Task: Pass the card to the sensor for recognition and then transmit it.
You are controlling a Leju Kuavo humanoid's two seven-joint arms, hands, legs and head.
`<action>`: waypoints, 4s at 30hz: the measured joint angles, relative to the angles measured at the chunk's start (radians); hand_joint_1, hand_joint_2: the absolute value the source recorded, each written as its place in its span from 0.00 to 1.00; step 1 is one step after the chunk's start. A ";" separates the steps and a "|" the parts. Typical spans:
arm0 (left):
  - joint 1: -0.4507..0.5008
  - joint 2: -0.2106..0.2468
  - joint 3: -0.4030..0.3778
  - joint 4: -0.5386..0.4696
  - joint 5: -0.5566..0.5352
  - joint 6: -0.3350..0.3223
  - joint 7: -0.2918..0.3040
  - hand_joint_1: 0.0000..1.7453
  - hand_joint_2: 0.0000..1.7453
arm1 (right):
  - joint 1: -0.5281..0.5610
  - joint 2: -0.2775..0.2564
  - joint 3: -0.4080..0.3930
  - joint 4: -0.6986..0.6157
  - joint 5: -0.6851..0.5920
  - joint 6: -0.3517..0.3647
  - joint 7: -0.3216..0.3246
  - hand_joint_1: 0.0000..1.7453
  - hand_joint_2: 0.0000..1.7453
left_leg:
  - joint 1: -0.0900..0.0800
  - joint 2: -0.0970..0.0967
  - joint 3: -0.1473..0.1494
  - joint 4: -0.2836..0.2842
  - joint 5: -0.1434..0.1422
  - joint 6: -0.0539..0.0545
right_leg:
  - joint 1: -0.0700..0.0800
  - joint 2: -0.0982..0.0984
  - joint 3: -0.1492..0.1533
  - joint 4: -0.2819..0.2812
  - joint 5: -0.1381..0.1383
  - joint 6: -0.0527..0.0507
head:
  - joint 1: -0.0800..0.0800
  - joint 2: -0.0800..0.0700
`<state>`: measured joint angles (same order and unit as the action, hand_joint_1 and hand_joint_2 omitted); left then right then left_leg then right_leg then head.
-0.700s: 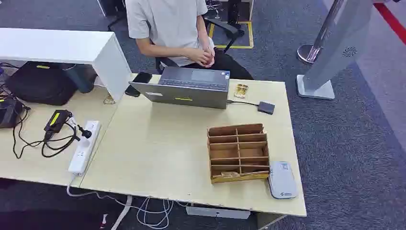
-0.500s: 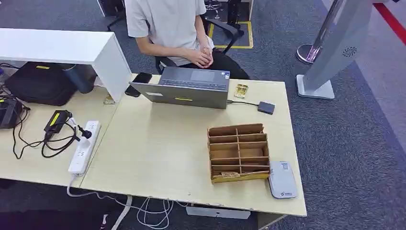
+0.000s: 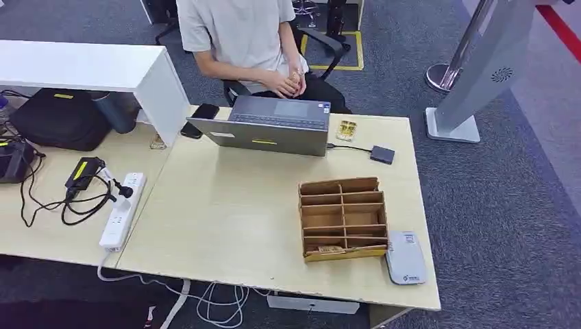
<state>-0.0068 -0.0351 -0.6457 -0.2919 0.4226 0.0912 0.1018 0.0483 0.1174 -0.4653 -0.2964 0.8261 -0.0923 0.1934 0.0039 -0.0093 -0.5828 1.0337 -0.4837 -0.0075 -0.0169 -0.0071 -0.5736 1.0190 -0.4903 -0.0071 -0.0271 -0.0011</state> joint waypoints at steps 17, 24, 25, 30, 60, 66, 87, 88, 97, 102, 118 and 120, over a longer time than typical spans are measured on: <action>-0.127 -0.040 -0.468 0.121 0.311 0.063 0.075 0.00 1.00 | -0.075 0.092 -0.354 0.084 0.600 -0.064 0.147 0.00 1.00 | -0.003 -0.003 0.001 0.000 0.001 0.003 | -0.004 -0.002 0.002 0.000 -0.001 0.001 | 0.000 0.000; -0.143 -0.053 -0.551 0.143 0.370 0.077 0.087 0.00 1.00 | -0.085 0.104 -0.411 0.097 0.715 -0.072 0.173 0.00 1.00 | -0.003 -0.003 0.002 0.000 0.001 0.003 | -0.004 -0.002 0.003 0.000 -0.001 0.001 | 0.000 0.000; -0.145 -0.053 -0.559 0.145 0.372 0.077 0.087 0.00 1.00 | -0.086 0.105 -0.416 0.098 0.716 -0.072 0.173 0.00 1.00 | -0.003 -0.003 0.002 0.000 0.001 0.003 | -0.004 -0.002 0.003 0.000 -0.001 0.001 | 0.000 0.000; -0.151 -0.059 -0.585 0.150 0.373 0.081 0.088 0.00 1.00 | -0.089 0.107 -0.423 0.102 0.717 -0.074 0.173 0.00 1.00 | -0.003 -0.003 0.001 0.000 0.001 0.003 | -0.004 -0.002 0.003 0.000 -0.001 0.001 | 0.000 0.000; -0.156 -0.066 -0.614 0.160 0.376 0.086 0.088 0.00 1.00 | -0.093 0.107 -0.439 0.106 0.717 -0.074 0.173 0.00 1.00 | -0.003 -0.003 0.002 0.000 0.001 0.003 | -0.004 -0.002 0.003 0.000 -0.001 0.001 | 0.000 0.000; -0.156 -0.067 -0.615 0.163 0.377 0.088 0.088 0.00 1.00 | -0.093 0.107 -0.439 0.106 0.718 -0.077 0.173 0.00 1.00 | -0.003 -0.003 0.002 0.000 0.001 0.003 | -0.004 -0.002 0.003 0.000 -0.001 0.001 | 0.000 0.000; -0.158 -0.067 -0.636 0.163 0.369 0.091 0.088 0.00 1.00 | -0.093 0.107 -0.445 0.106 0.713 -0.077 0.169 0.00 1.00 | -0.003 -0.003 0.002 0.000 0.001 0.003 | -0.004 -0.002 0.003 0.000 -0.001 0.001 | 0.000 0.000; -0.158 -0.067 -0.638 0.163 0.369 0.091 0.088 0.00 1.00 | -0.093 0.107 -0.445 0.106 0.712 -0.079 0.166 0.00 1.00 | -0.003 -0.003 0.002 0.000 0.001 0.003 | -0.004 -0.002 0.003 0.000 -0.001 0.001 | 0.000 0.000; -0.158 -0.067 -0.643 0.163 0.374 0.093 0.086 0.00 1.00 | -0.093 0.107 -0.467 0.106 0.671 -0.136 0.151 0.00 1.00 | -0.003 -0.003 0.002 0.000 0.001 0.003 | -0.004 -0.002 0.003 0.000 -0.001 0.001 | 0.000 0.000; -0.158 -0.067 -0.643 0.163 0.385 0.094 0.084 0.00 1.00 | -0.093 0.105 -0.495 0.105 0.639 -0.188 0.149 0.00 1.00 | -0.003 -0.003 0.002 0.000 0.001 0.003 | -0.004 -0.002 0.003 0.000 -0.001 0.001 | 0.000 0.000; -0.154 -0.076 -0.643 0.166 0.429 0.132 0.087 0.00 1.00 | -0.082 0.053 -0.570 0.086 0.566 -0.454 0.069 0.00 1.00 | -0.003 -0.003 0.002 0.000 0.001 0.003 | -0.004 -0.002 0.003 0.000 -0.001 0.002 | 0.000 0.000; -0.154 -0.078 -0.643 0.166 0.421 0.137 0.096 0.00 1.00 | -0.081 0.037 -0.578 0.082 0.539 -0.467 0.037 0.00 1.00 | -0.004 -0.003 0.002 0.000 0.001 0.004 | -0.004 -0.002 0.003 0.000 -0.001 0.003 | 0.000 0.000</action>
<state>-0.1609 -0.1133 -1.2890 -0.1255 0.8434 0.2278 0.1976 -0.0324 0.1541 -1.0438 -0.2144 1.3656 -0.5597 0.2299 0.0002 -0.0123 -0.5810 1.0339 -0.4832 -0.0037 -0.0212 -0.0094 -0.5706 1.0188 -0.4914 -0.0045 -0.0271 -0.0011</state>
